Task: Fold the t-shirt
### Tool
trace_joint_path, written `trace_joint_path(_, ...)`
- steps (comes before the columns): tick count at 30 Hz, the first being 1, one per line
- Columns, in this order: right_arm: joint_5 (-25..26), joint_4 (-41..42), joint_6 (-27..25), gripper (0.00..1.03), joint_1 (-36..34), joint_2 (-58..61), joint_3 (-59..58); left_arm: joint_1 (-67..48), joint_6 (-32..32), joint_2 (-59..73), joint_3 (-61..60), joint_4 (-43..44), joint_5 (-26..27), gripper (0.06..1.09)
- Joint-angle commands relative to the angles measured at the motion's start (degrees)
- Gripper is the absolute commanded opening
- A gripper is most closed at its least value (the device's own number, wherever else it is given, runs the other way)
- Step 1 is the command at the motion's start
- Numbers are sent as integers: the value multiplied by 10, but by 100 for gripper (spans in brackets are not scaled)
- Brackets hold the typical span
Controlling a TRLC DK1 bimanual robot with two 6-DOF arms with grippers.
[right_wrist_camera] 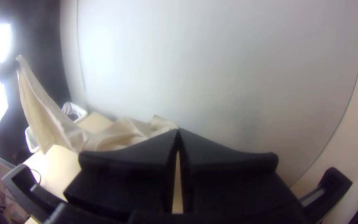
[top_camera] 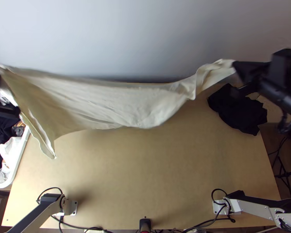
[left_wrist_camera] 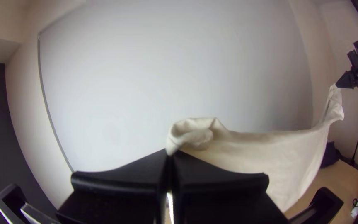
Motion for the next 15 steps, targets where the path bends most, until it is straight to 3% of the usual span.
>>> trace_joint_path(1, 38, 27, 3, 3, -8, -18, 55, 13, 22, 2, 48, 99, -6, 9)
trace_joint_path(11, 59, 48, 6, 3, -3, -51, 58, 13, 27, -9, 41, 204, -6, 9)
trace_joint_path(15, 59, 47, 5, 3, -2, -58, 58, -7, 22, -14, 17, 204, 16, 9)
